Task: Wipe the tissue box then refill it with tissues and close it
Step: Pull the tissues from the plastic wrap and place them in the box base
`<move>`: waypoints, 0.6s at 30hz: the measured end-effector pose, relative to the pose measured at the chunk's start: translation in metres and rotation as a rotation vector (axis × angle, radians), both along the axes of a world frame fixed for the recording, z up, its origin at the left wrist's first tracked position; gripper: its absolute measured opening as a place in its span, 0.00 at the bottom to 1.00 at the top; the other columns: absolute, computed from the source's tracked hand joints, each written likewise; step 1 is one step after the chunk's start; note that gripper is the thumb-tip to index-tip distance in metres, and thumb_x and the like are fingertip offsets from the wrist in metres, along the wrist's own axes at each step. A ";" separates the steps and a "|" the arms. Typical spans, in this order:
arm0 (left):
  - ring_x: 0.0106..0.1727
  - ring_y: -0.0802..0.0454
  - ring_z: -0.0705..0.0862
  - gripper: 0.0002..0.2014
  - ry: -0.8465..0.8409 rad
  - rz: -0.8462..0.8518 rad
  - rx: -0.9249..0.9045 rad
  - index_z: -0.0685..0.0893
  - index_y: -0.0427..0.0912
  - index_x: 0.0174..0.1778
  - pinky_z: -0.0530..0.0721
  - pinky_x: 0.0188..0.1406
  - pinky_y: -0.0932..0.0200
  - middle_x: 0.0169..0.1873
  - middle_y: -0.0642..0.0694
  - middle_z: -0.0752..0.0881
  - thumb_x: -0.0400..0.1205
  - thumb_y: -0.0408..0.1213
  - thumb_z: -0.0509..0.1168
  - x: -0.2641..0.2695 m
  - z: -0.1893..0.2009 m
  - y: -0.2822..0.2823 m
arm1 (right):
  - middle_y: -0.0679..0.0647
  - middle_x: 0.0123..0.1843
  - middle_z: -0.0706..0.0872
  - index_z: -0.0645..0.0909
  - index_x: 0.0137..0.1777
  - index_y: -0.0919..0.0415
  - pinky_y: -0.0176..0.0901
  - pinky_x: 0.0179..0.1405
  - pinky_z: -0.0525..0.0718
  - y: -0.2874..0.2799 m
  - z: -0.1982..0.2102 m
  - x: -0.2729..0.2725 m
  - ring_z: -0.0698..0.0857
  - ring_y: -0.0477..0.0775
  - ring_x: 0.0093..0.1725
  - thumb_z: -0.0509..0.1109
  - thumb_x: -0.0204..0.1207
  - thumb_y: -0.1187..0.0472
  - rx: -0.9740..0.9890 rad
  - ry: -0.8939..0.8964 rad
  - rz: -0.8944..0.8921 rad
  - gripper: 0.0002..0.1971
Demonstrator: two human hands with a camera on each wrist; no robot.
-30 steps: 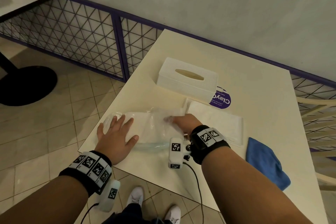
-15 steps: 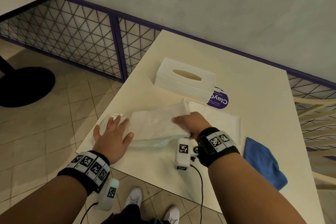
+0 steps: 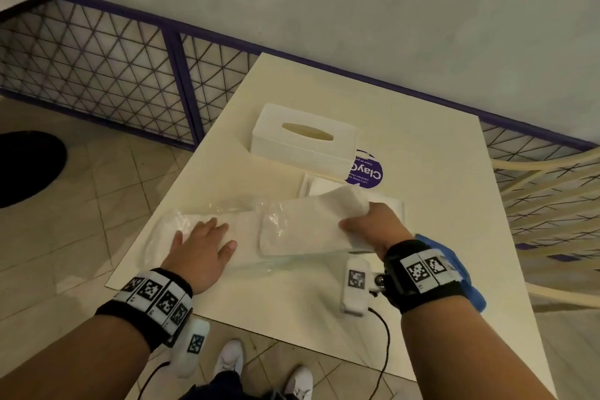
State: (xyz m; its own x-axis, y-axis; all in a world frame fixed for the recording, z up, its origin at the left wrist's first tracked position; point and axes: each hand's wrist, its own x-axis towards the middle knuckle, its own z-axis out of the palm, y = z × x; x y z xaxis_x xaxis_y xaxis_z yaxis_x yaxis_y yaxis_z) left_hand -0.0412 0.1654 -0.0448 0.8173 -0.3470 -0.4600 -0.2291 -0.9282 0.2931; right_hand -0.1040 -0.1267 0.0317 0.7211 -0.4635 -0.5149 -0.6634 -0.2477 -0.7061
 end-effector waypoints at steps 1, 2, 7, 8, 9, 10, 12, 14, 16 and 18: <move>0.84 0.50 0.51 0.29 -0.034 0.021 -0.006 0.55 0.51 0.82 0.44 0.82 0.41 0.84 0.49 0.52 0.86 0.56 0.45 0.001 0.006 -0.005 | 0.57 0.43 0.86 0.82 0.52 0.63 0.39 0.24 0.85 -0.013 0.006 -0.010 0.86 0.58 0.42 0.72 0.70 0.66 -0.010 -0.045 -0.022 0.11; 0.82 0.49 0.56 0.29 -0.094 0.047 -0.078 0.58 0.50 0.81 0.49 0.82 0.43 0.83 0.49 0.57 0.85 0.56 0.49 0.001 0.013 -0.012 | 0.58 0.44 0.87 0.82 0.52 0.65 0.40 0.25 0.86 -0.025 0.012 -0.020 0.87 0.59 0.42 0.73 0.69 0.66 -0.025 -0.095 -0.050 0.11; 0.71 0.58 0.74 0.36 0.048 0.080 -0.905 0.66 0.49 0.77 0.72 0.69 0.59 0.72 0.52 0.73 0.74 0.39 0.75 -0.006 0.042 -0.072 | 0.53 0.40 0.91 0.86 0.50 0.63 0.37 0.35 0.85 -0.056 0.036 -0.064 0.89 0.51 0.39 0.76 0.70 0.69 0.014 -0.345 -0.153 0.09; 0.72 0.57 0.74 0.41 0.207 0.119 -1.013 0.64 0.47 0.78 0.72 0.70 0.58 0.73 0.51 0.72 0.70 0.38 0.77 -0.006 0.044 -0.086 | 0.51 0.38 0.91 0.86 0.49 0.63 0.33 0.33 0.85 -0.057 0.040 -0.071 0.90 0.47 0.37 0.75 0.71 0.70 0.057 -0.383 -0.154 0.07; 0.72 0.56 0.74 0.46 0.365 0.184 -1.104 0.63 0.46 0.78 0.72 0.71 0.56 0.73 0.50 0.73 0.66 0.39 0.79 -0.004 0.045 -0.098 | 0.50 0.37 0.92 0.87 0.48 0.62 0.30 0.32 0.85 -0.057 0.043 -0.077 0.90 0.44 0.36 0.74 0.72 0.70 0.098 -0.411 -0.153 0.07; 0.71 0.53 0.76 0.49 0.502 0.239 -1.159 0.63 0.45 0.77 0.74 0.71 0.52 0.72 0.49 0.75 0.61 0.42 0.80 -0.002 0.046 -0.107 | 0.50 0.36 0.93 0.87 0.48 0.62 0.29 0.32 0.85 -0.057 0.043 -0.081 0.91 0.44 0.37 0.73 0.73 0.70 0.137 -0.433 -0.158 0.06; 0.67 0.48 0.81 0.49 0.632 0.248 -1.189 0.68 0.45 0.75 0.76 0.70 0.44 0.67 0.44 0.81 0.56 0.44 0.81 0.001 0.046 -0.122 | 0.53 0.40 0.93 0.87 0.49 0.62 0.36 0.38 0.87 -0.057 0.036 -0.088 0.92 0.49 0.41 0.73 0.73 0.70 0.199 -0.445 -0.179 0.07; 0.64 0.46 0.83 0.43 0.611 0.231 -1.163 0.73 0.47 0.69 0.78 0.68 0.43 0.62 0.44 0.85 0.55 0.41 0.79 -0.002 0.044 -0.133 | 0.59 0.48 0.93 0.87 0.53 0.63 0.53 0.51 0.88 -0.057 0.020 -0.093 0.91 0.58 0.49 0.77 0.70 0.66 0.238 -0.431 -0.190 0.12; 0.59 0.47 0.85 0.33 0.479 0.247 -1.081 0.79 0.52 0.59 0.80 0.65 0.42 0.55 0.46 0.88 0.56 0.38 0.75 -0.007 0.036 -0.141 | 0.59 0.52 0.92 0.87 0.54 0.58 0.63 0.58 0.86 -0.056 0.003 -0.096 0.90 0.61 0.54 0.81 0.63 0.58 0.225 -0.397 -0.176 0.17; 0.55 0.47 0.86 0.24 0.380 0.292 -1.067 0.82 0.51 0.52 0.81 0.63 0.44 0.50 0.47 0.89 0.59 0.33 0.72 -0.013 0.026 -0.144 | 0.52 0.48 0.92 0.86 0.47 0.50 0.55 0.58 0.86 -0.055 -0.011 -0.097 0.89 0.55 0.53 0.81 0.64 0.58 0.118 -0.373 -0.129 0.12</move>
State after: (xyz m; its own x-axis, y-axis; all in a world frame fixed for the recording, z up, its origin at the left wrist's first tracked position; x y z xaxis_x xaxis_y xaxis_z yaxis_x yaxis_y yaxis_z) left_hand -0.0538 0.0210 -0.0187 0.8026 -0.5265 -0.2805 0.2219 -0.1730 0.9596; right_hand -0.2011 -0.1816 0.0212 0.8083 -0.5157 -0.2839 -0.3767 -0.0824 -0.9227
